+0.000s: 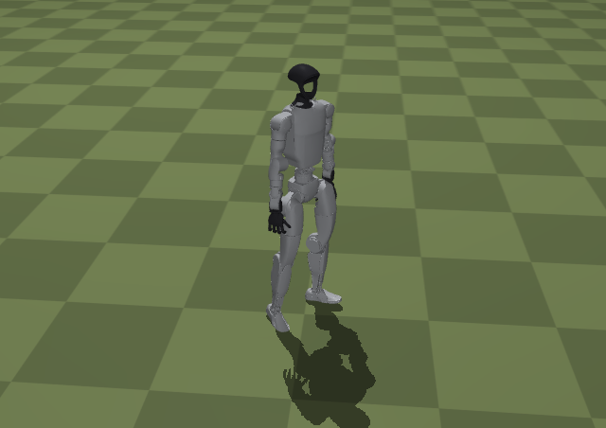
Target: In place motions
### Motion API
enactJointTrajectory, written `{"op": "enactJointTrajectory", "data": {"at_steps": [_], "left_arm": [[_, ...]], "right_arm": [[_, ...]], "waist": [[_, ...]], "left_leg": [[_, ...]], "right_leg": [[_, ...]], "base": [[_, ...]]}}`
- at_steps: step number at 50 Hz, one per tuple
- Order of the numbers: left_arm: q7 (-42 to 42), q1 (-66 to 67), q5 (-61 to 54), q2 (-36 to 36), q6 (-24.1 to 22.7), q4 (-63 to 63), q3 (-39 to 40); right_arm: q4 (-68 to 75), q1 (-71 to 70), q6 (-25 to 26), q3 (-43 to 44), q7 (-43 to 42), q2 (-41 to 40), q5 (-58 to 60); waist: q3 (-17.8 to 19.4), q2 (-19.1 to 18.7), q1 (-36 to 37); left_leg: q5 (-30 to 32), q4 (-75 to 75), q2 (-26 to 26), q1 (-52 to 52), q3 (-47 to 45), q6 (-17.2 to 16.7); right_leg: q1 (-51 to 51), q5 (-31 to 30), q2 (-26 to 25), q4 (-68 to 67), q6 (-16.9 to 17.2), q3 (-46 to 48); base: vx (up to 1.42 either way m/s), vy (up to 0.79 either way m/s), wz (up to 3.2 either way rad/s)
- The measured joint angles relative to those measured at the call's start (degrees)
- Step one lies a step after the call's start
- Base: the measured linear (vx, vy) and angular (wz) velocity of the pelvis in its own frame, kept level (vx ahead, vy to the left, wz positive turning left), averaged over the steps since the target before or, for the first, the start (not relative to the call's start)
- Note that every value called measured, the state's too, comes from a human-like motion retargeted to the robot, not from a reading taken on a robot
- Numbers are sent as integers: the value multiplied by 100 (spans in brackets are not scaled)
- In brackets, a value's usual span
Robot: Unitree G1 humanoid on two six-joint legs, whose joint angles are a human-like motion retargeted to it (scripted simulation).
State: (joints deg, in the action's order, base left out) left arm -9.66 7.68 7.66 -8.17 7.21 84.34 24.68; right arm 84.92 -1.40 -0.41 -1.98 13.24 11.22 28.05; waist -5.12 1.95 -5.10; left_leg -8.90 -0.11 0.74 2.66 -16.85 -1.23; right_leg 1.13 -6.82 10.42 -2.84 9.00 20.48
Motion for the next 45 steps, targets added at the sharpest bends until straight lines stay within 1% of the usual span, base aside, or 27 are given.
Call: {"op": "enactJointTrajectory", "data": {"at_steps": [17,29,45], "left_arm": [[-26,41,9,-99,-7,-63,20],[-11,214,28,-51,26,114,130],[-32,193,-18,-132,26,-91,180]], "right_arm": [[5,67,3,30,-20,32,77],[-188,48,-39,-50,16,-8,68],[-114,87,-24,-64,5,20,81]], "waist": [[49,23,187],[95,13,262],[113,-2,260]], "left_leg": [[92,58,-124,143,323,13],[114,53,-182,150,366,32],[121,41,-202,161,369,51]], "right_leg": [[207,53,122,31,46,454],[249,50,170,38,68,526],[231,37,186,38,84,517]], "base": [[2,2,19],[0,0,0],[0,0,0]]}}
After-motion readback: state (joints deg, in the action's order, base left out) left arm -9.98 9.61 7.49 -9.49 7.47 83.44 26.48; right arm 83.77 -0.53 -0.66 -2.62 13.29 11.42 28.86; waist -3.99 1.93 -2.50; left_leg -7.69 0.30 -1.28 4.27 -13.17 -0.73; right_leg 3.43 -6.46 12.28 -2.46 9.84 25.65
